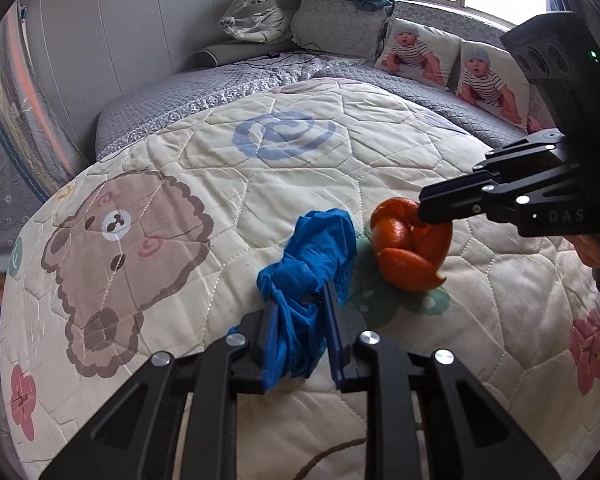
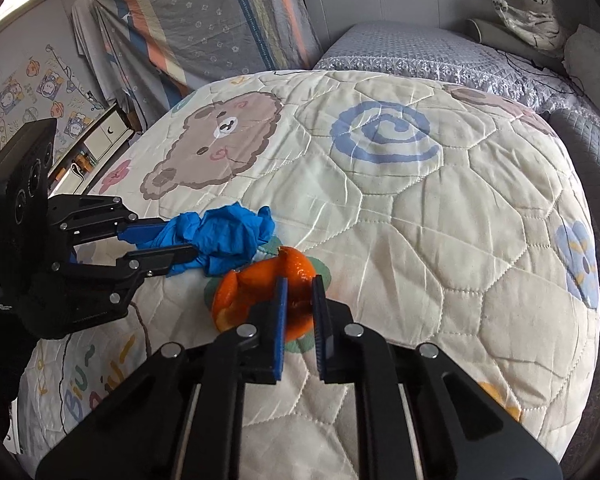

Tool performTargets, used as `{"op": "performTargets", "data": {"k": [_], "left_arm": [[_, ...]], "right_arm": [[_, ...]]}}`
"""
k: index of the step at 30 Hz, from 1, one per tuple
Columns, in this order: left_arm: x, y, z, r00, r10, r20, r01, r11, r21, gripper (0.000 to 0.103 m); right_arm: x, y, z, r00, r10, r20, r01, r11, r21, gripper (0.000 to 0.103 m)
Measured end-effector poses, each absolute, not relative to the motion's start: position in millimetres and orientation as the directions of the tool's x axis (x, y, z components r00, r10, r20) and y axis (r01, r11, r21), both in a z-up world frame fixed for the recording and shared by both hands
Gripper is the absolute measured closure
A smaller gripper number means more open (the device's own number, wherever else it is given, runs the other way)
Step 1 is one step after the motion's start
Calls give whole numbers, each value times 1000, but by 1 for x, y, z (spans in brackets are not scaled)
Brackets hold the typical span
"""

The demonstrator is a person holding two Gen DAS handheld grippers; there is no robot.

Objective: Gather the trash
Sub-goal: 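Carry the orange peel and blue glove in both tools to the yellow bin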

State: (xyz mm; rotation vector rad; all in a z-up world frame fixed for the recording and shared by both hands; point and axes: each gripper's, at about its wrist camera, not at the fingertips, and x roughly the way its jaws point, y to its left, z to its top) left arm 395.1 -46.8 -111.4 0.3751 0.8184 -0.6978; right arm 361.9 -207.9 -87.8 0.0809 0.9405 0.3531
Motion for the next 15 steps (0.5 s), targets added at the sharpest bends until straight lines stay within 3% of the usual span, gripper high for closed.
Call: {"op": "performTargets", "data": {"k": [15], "left_arm": [[378, -9, -78, 563, -392, -727, 590, 807, 21, 86]], "right_arm": [[332, -241, -58, 628, 259, -733, -193, 965, 177, 96]]}}
